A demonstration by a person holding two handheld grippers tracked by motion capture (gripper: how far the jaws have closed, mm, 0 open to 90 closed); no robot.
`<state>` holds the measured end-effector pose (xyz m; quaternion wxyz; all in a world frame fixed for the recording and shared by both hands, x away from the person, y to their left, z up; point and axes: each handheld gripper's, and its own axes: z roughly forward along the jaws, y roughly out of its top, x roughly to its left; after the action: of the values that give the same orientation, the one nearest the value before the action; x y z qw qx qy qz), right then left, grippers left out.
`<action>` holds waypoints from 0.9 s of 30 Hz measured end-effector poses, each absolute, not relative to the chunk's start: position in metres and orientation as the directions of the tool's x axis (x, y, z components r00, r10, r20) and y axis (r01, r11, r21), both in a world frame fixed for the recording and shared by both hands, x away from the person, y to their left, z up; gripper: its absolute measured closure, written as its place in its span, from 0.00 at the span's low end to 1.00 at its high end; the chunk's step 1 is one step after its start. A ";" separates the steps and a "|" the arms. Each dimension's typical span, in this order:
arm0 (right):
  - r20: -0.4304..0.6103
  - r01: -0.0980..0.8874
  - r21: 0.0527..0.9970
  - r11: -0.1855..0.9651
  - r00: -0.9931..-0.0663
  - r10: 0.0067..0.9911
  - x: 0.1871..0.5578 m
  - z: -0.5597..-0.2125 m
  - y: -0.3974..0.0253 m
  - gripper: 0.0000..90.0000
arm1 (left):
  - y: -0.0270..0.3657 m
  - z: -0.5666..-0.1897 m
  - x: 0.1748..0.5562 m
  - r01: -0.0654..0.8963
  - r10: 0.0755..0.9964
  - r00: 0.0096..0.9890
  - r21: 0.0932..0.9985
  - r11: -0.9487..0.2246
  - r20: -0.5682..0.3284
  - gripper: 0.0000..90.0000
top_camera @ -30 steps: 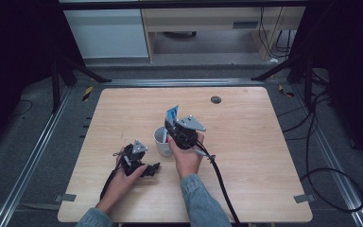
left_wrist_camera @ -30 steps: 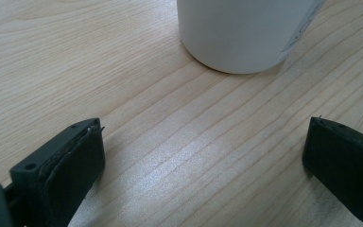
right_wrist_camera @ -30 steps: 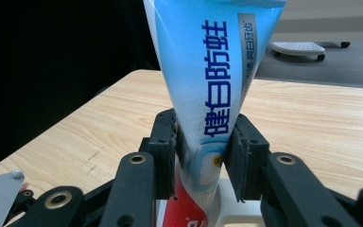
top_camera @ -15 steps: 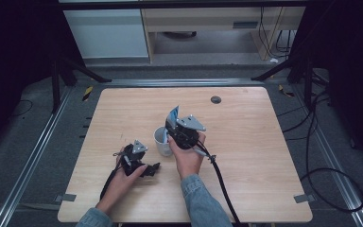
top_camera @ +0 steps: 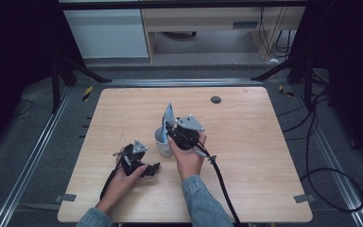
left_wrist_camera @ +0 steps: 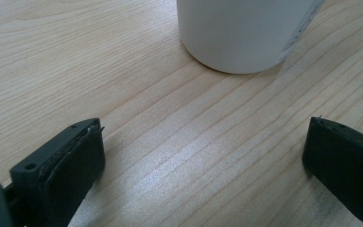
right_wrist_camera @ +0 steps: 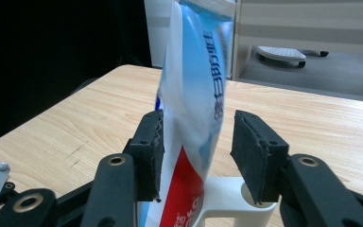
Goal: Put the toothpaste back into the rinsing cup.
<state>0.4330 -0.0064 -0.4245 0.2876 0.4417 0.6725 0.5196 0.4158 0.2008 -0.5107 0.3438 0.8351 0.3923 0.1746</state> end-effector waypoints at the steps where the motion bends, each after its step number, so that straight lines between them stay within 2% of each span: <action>1: 0.072 0.295 0.953 0.070 -0.444 0.893 0.433 -0.425 -0.006 0.60 | 0.201 -0.511 0.416 0.535 0.775 0.631 0.711 -0.456 0.022 0.00; 13: -0.022 0.273 0.948 0.161 -0.451 0.892 0.426 -0.412 -0.002 0.45 | 0.201 -0.511 0.416 0.534 0.775 0.631 0.713 -0.455 0.022 0.00; 14: -0.023 0.288 0.942 0.171 -0.455 0.890 0.427 -0.410 -0.002 0.41 | 0.201 -0.511 0.416 0.534 0.775 0.631 0.713 -0.455 0.022 0.00; 27: -0.059 0.356 0.900 0.251 -0.471 0.880 0.432 -0.403 -0.005 0.23 | 0.201 -0.511 0.416 0.534 0.775 0.631 0.713 -0.455 0.022 0.00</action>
<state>0.4322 -0.0052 -0.4027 0.2952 0.4212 0.7338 0.4438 0.4159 0.2008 -0.5109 0.3447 0.8347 0.3921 0.1751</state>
